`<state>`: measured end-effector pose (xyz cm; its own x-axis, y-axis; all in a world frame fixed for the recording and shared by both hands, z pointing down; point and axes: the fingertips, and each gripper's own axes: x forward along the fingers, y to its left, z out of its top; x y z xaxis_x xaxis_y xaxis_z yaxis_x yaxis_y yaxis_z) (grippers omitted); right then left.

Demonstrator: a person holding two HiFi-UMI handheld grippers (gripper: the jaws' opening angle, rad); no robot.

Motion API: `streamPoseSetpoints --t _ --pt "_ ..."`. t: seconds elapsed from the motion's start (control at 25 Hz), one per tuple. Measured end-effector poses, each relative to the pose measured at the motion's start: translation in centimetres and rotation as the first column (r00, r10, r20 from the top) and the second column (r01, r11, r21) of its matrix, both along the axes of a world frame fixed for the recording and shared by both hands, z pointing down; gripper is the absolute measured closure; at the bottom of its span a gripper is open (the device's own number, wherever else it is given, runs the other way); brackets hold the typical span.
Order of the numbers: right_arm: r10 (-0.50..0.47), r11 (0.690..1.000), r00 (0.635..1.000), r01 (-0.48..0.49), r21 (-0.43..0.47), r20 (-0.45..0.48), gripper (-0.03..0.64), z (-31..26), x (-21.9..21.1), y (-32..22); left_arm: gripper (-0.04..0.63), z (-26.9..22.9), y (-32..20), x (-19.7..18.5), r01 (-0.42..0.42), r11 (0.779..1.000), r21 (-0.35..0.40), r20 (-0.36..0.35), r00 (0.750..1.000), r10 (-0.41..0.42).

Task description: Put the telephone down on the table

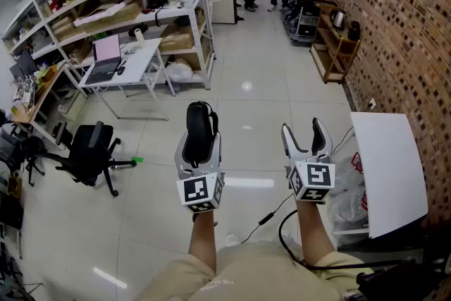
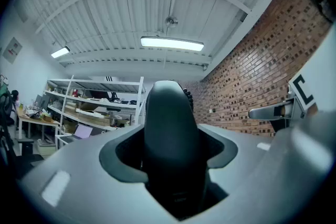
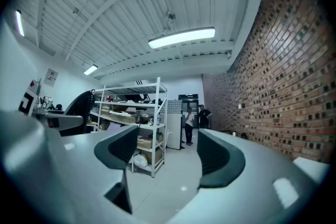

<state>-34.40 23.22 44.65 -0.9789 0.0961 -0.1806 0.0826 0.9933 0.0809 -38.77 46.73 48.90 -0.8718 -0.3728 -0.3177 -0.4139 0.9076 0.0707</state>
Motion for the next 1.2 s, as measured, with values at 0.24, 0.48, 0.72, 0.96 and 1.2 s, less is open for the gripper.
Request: streamPoseSetpoints --t 0.24,0.48,0.72,0.96,1.2 --pt "0.069 0.997 0.998 -0.069 0.015 -0.011 0.27 3.2 2.0 -4.5 0.31 1.8 -5.5 -0.8 -0.093 0.996 0.002 0.007 0.996 0.093" --pt "0.221 0.974 0.975 -0.22 -0.047 0.01 0.272 2.9 5.9 -17.0 0.31 1.5 -17.6 -0.1 -0.234 0.972 -0.023 0.01 0.972 0.235" --pt "0.334 0.941 0.941 -0.33 -0.08 0.048 0.27 1.7 10.8 -31.5 0.31 -0.6 -33.4 2.5 -0.363 0.929 -0.07 -0.017 0.932 0.363" --pt "0.468 0.879 0.882 -0.458 -0.135 0.057 0.272 1.3 17.9 -44.7 0.31 -1.5 -49.5 7.6 -0.538 0.838 -0.088 0.011 0.841 0.541" --pt "0.595 0.796 0.803 -0.585 -0.153 0.029 0.272 1.3 24.8 -52.9 0.31 -2.2 -63.1 12.4 -0.709 0.698 -0.106 -0.049 0.704 0.708"
